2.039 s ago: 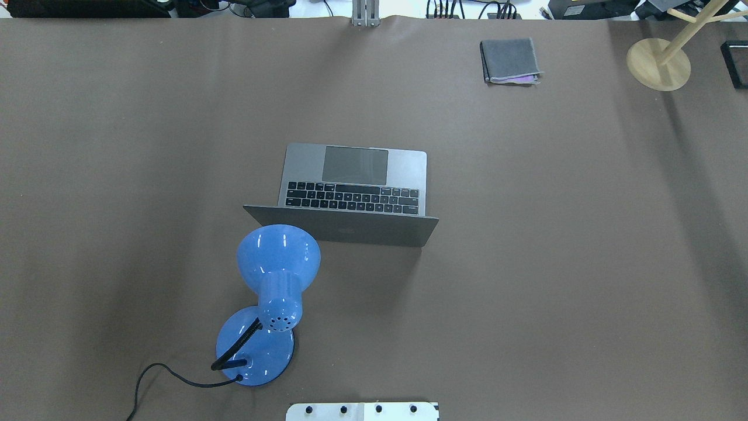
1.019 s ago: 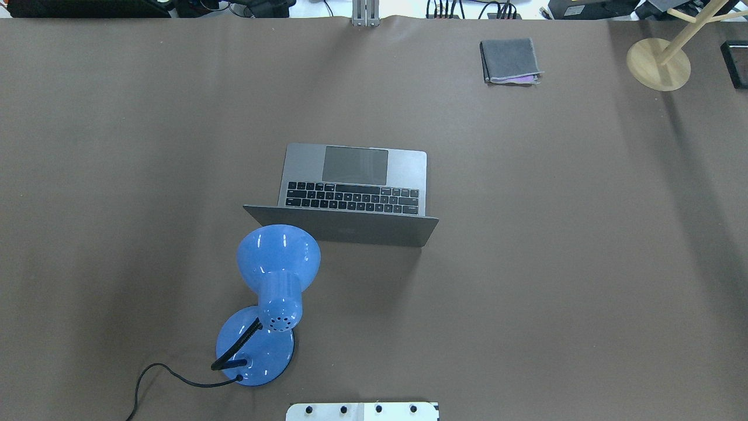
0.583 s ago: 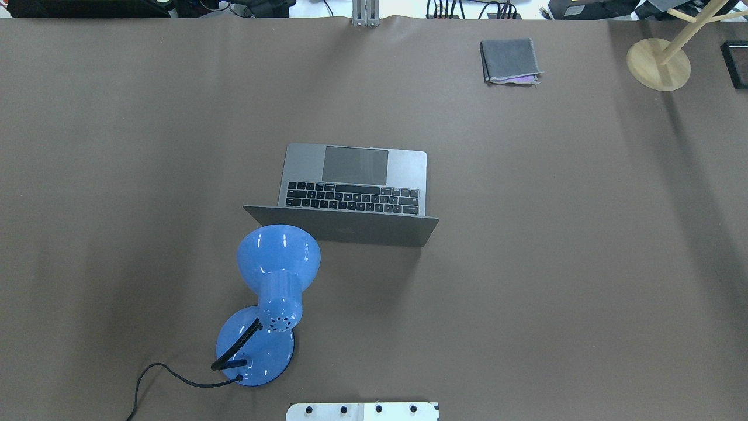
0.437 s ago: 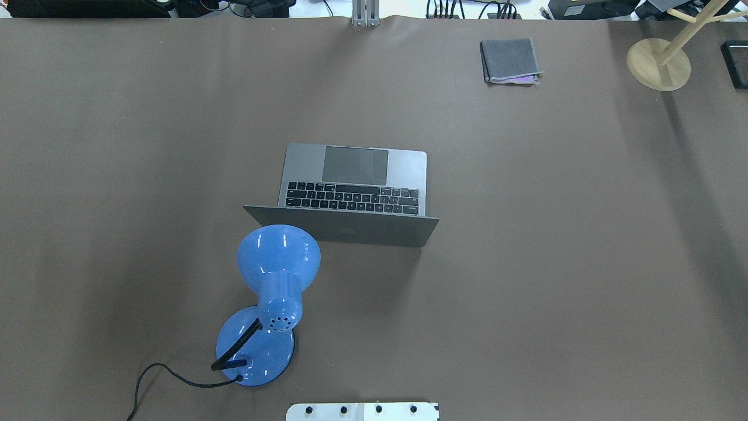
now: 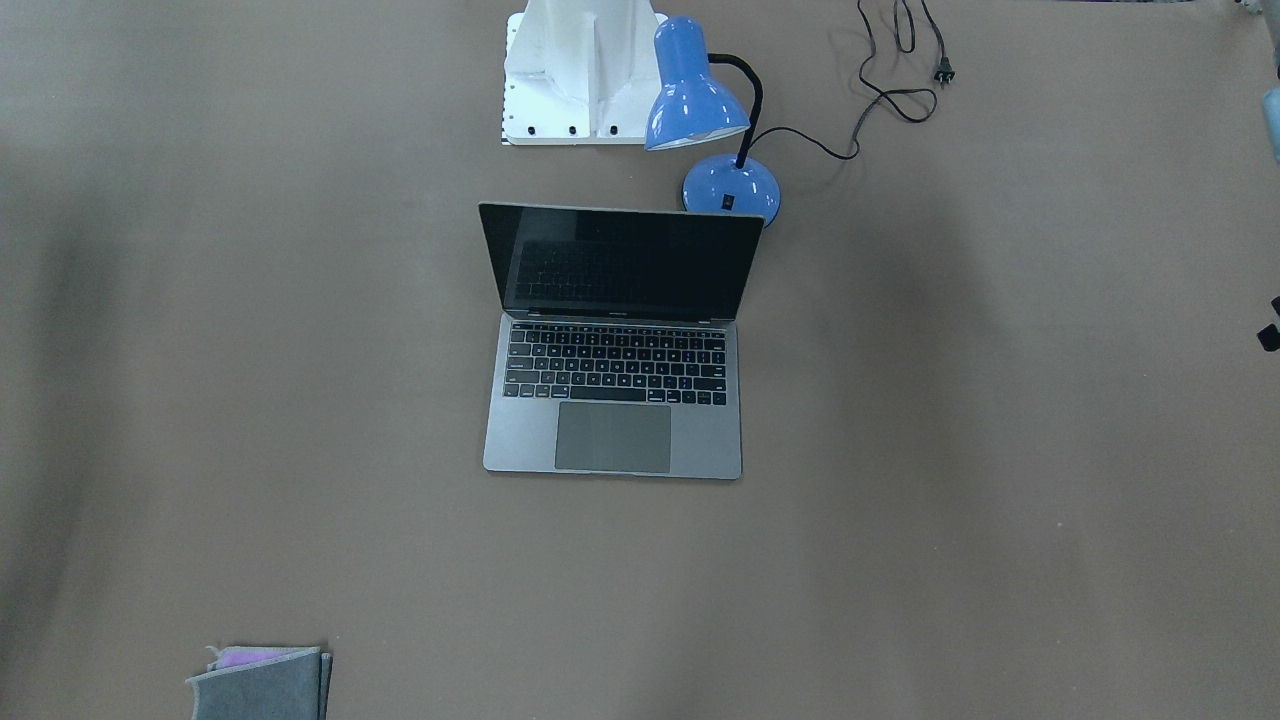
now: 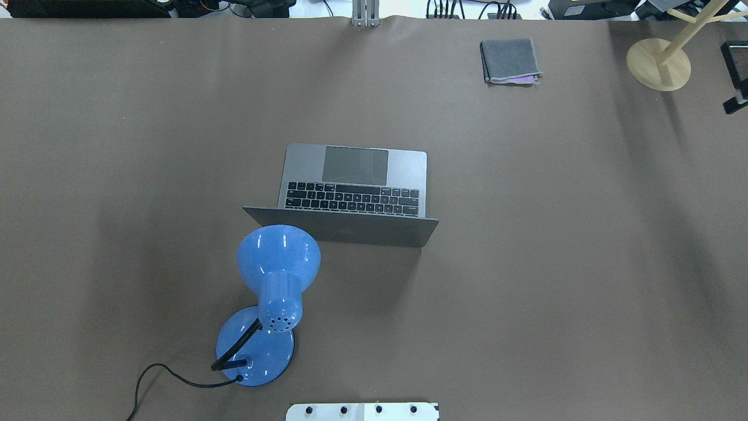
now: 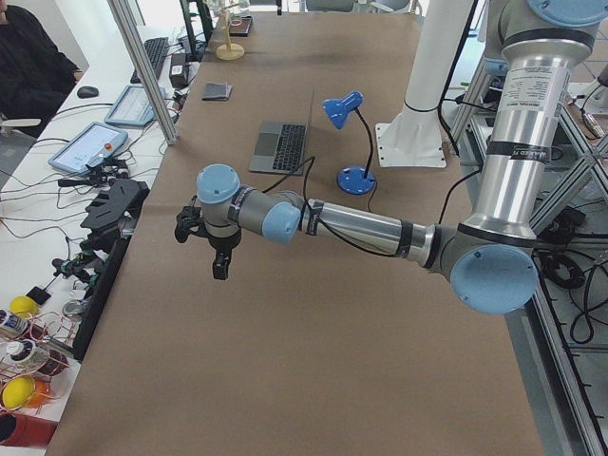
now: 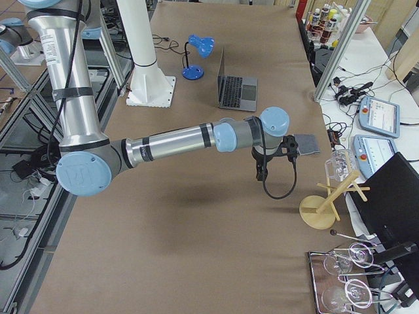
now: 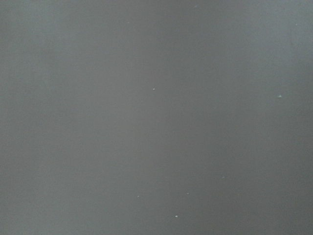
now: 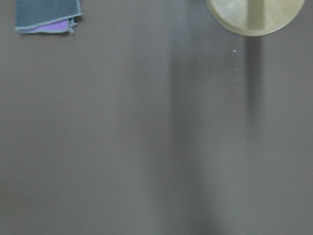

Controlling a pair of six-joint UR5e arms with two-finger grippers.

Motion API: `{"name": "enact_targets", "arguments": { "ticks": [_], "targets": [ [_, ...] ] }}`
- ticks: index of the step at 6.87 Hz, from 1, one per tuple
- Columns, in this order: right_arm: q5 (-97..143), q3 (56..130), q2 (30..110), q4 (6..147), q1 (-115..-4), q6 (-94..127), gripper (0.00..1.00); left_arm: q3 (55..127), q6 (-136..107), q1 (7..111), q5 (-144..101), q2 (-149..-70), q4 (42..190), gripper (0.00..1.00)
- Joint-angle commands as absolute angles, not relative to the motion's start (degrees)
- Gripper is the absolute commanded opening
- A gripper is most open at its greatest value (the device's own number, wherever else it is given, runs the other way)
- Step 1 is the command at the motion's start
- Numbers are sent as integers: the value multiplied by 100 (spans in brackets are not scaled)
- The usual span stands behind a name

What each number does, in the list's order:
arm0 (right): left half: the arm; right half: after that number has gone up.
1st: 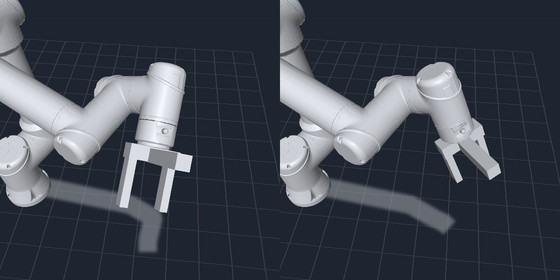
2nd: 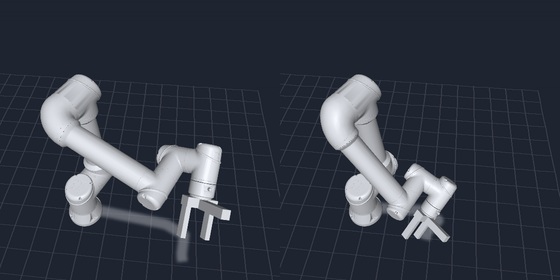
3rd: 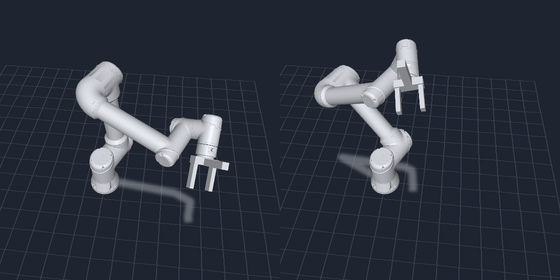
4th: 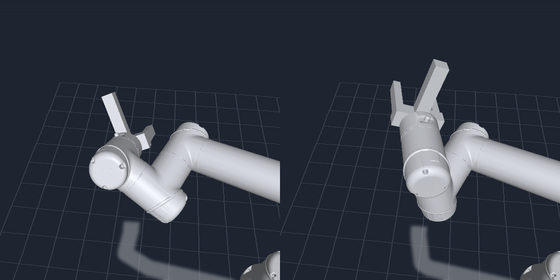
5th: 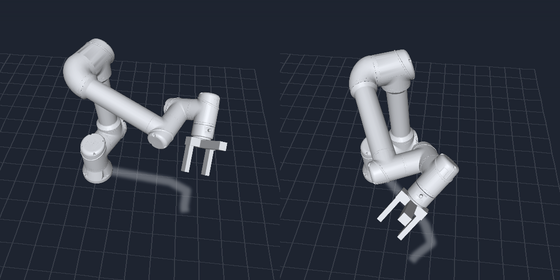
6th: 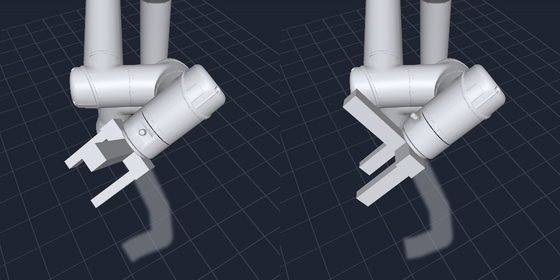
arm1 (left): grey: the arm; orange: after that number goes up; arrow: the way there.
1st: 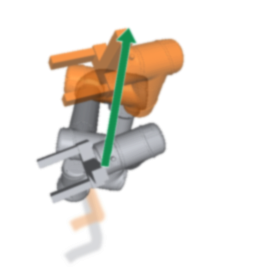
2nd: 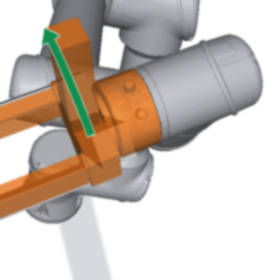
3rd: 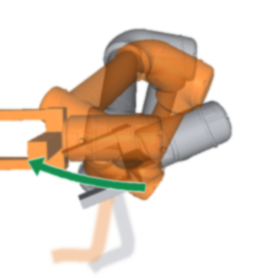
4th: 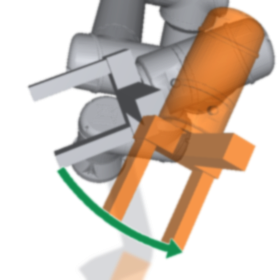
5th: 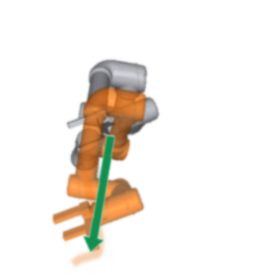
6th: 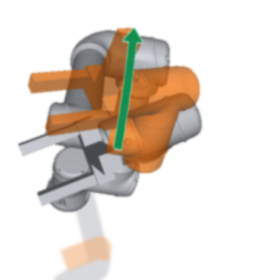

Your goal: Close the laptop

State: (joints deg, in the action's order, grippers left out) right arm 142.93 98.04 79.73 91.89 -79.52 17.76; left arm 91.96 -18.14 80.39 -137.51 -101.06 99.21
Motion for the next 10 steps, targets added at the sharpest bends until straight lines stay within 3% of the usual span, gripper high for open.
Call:
{"name": "enact_targets", "arguments": {
  "ticks": [1,2,6,10],
  "targets": [
    [14300,10596,7910,9185,-7096,3446,48,9202,-2989,7386,-14413,-10607,9975,36],
    [14300,10904,7928,9185,-6745,3698,1,9402,-3336,7122,-14414,-10574,10211,0],
    [14941,11582,7980,9185,-5724,3927,0,10183,-4103,6200,-15458,-10573,10327,0],
    [14408,11865,7244,9123,-4231,5630,0,10564,-5001,5249,-15364,-10608,10502,0]
  ]
}}
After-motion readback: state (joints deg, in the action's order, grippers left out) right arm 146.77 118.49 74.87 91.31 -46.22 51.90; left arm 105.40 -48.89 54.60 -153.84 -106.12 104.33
